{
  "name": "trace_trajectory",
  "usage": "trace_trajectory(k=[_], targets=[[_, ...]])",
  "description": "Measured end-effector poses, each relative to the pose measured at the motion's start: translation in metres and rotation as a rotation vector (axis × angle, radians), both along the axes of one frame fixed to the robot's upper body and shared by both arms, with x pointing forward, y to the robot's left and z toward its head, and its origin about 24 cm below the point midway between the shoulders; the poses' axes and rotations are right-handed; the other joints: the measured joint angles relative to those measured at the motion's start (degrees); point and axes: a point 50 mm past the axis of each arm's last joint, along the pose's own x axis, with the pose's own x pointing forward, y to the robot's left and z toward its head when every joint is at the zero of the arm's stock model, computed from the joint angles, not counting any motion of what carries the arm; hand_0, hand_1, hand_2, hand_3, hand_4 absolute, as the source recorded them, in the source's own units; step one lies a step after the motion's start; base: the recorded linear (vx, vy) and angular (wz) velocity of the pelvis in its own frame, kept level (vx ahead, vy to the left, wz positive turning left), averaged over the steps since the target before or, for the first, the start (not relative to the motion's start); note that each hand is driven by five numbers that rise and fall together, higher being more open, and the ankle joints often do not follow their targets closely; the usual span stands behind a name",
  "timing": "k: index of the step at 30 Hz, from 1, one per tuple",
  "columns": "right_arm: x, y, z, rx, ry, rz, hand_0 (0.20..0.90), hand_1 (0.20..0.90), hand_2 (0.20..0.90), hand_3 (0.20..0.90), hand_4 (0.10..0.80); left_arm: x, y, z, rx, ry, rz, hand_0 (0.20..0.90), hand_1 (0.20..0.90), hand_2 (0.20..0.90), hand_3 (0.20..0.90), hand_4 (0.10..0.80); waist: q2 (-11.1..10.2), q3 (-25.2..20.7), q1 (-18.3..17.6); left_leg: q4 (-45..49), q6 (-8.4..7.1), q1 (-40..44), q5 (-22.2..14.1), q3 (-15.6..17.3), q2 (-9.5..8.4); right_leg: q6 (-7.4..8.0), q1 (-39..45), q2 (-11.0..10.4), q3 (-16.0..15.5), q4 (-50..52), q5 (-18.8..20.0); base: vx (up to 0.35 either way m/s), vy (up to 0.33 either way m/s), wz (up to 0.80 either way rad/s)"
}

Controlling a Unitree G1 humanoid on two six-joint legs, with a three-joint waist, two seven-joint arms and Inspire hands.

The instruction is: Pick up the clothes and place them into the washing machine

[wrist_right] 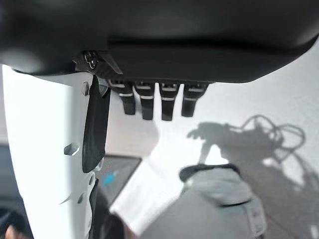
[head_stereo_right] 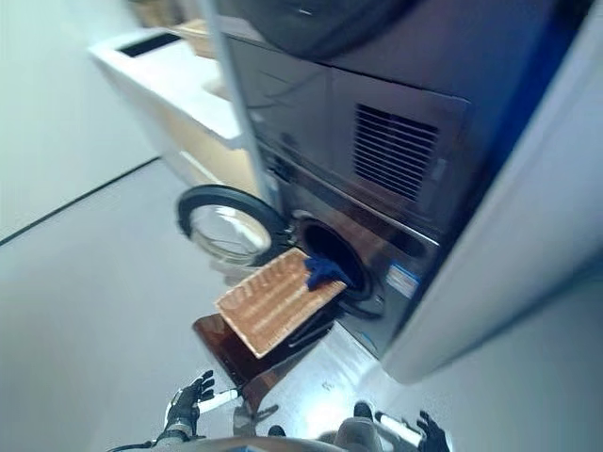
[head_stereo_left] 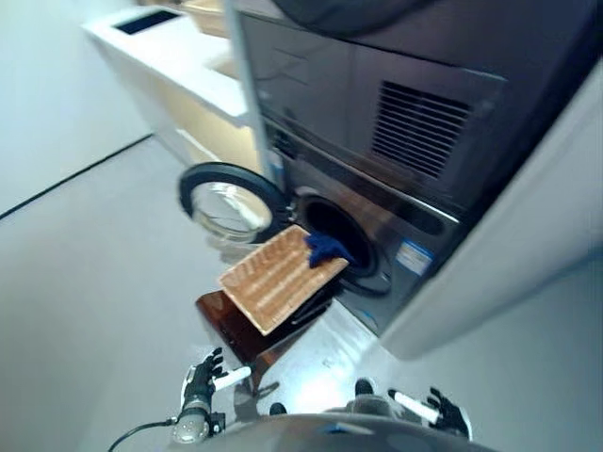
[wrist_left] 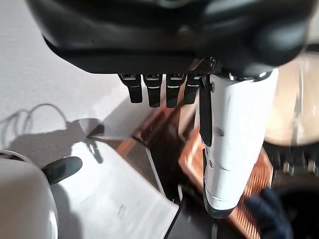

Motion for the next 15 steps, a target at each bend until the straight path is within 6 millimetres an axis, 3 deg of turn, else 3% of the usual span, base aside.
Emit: trace_trajectory(k=[1,3,4,5,7,8,9,10,11,12,13,15], targets=[[0.004,0.004,0.001,0.005,-0.012,0.026,0.900,0.900,0.900,0.900,0.800,0.003,0.006,0.002,0.010,-0.010,0.018,0.900,0.900,0.900,0.900,0.800,-1.1,0.3,-0.1,0.1,-0.72,0.6,-0.3,0.6,0.00,-0.95,1.0,0.4,0.3,-0.3,0.7,0.089,-0.208,-1.04],[0.015,0.007,0.004,-0.003,-0.045,0.082,0.900,0.900,0.900,0.900,0.800,0.012,0.011,0.005,0.018,-0.032,0.048,0.900,0.900,0.900,0.900,0.800,-1.7,1.2,-1.0,3.0,-2.92,0.8,-1.2,0.4,2.31,-2.60,2.0,3.9,3.5,-2.0,1.4,0.208,-0.384,-0.67],[0.018,0.008,0.004,-0.002,-0.048,0.088,0.900,0.900,0.900,0.900,0.800,0.017,0.013,0.007,0.020,-0.050,0.052,0.900,0.900,0.900,0.900,0.800,-2.9,1.9,-0.8,9.2,-5.03,0.1,-2.7,-0.6,3.73,-4.47,2.1,5.7,5.2,-1.6,0.0,0.181,-0.354,-0.64],[0.017,0.011,0.002,0.006,-0.035,0.092,0.900,0.900,0.900,0.900,0.800,0.020,0.017,0.009,0.027,-0.062,0.055,0.900,0.900,0.900,0.900,0.800,-4.4,2.7,-0.6,14.7,-5.81,-1.1,-3.2,-0.9,4.84,-5.49,2.9,5.8,7.5,-1.7,0.1,0.109,-0.205,-0.83],[0.017,0.007,0.003,0.000,-0.032,0.113,0.900,0.900,0.900,0.900,0.800,0.018,0.016,0.008,0.009,-0.062,0.081,0.900,0.900,0.900,0.900,0.800,-5.2,2.9,0.5,29.3,-7.41,-5.0,-1.9,-5.8,8.71,-6.96,7.3,8.7,9.5,-6.6,1.0,0.023,-0.139,-0.88],[0.016,0.000,0.005,-0.017,-0.029,0.114,0.900,0.900,0.900,0.900,0.800,0.012,0.012,0.006,-0.009,-0.051,0.090,0.900,0.900,0.900,0.900,0.800,-4.9,2.7,1.4,35.4,-6.77,-7.2,0.3,-9.9,9.06,-8.91,8.0,10.6,11.1,-7.6,1.9,0.022,-0.043,-1.16],[0.019,-0.008,0.008,-0.043,-0.036,0.119,0.900,0.900,0.900,0.900,0.800,0.017,0.005,0.006,-0.036,-0.066,0.088,0.900,0.900,0.900,0.900,0.800,-5.4,2.8,3.1,39.1,-7.17,-10.4,-1.0,-16.6,7.19,-9.12,8.1,10.3,13.0,-8.2,1.9,0.137,0.059,-1.14],[0.024,-0.015,0.011,-0.065,-0.049,0.119,0.900,0.900,0.900,0.900,0.800,0.018,-0.001,0.006,-0.057,-0.073,0.082,0.900,0.900,0.900,0.900,0.800,-5.4,3.0,3.4,38.0,-7.83,-12.2,-2.0,-20.4,4.50,-8.65,8.1,10.7,14.1,-9.6,3.0,0.211,0.149,-0.94],[0.026,-0.020,0.013,-0.074,-0.051,0.118,0.900,0.900,0.900,0.900,0.800,0.019,-0.004,0.006,-0.068,-0.079,0.088,0.900,0.900,0.900,0.900,0.800,-5.4,3.0,3.0,35.4,-7.77,-13.4,-2.4,-21.9,2.81,-8.99,8.6,11.6,16.3,-11.7,4.2,0.376,0.255,-0.68],[0.028,-0.023,0.014,-0.081,-0.057,0.114,0.900,0.900,0.900,0.900,0.800,0.021,-0.006,0.007,-0.079,-0.091,0.097,0.900,0.900,0.900,0.900,0.800,-5.4,3.1,3.6,28.8,-7.39,-13.6,-2.4,-22.0,1.58,-7.89,9.4,12.5,18.5,-14.3,5.3,0.428,0.256,-0.77],[0.031,-0.023,0.014,-0.074,-0.064,0.093,0.900,0.900,0.900,0.900,0.800,0.021,-0.005,0.007,-0.088,-0.093,0.117,0.900,0.900,0.900,0.900,0.800,-5.5,3.1,4.6,15.5,-7.09,-11.9,-1.7,-20.7,0.67,-6.09,11.7,13.7,20.4,-19.2,5.5,0.341,0.181,-0.92],[0.036,-0.025,0.016,-0.080,-0.083,0.067,0.900,0.900,0.900,0.900,0.800,0.029,-0.007,0.010,-0.106,-0.123,0.143,0.900,0.900,0.900,0.900,0.800,-4.4,3.6,5.9,2.0,-9.33,-11.4,1.8,-19.5,2.15,-6.08,13.5,15.6,18.1,-22.4,6.6,0.232,0.129,-0.86]])
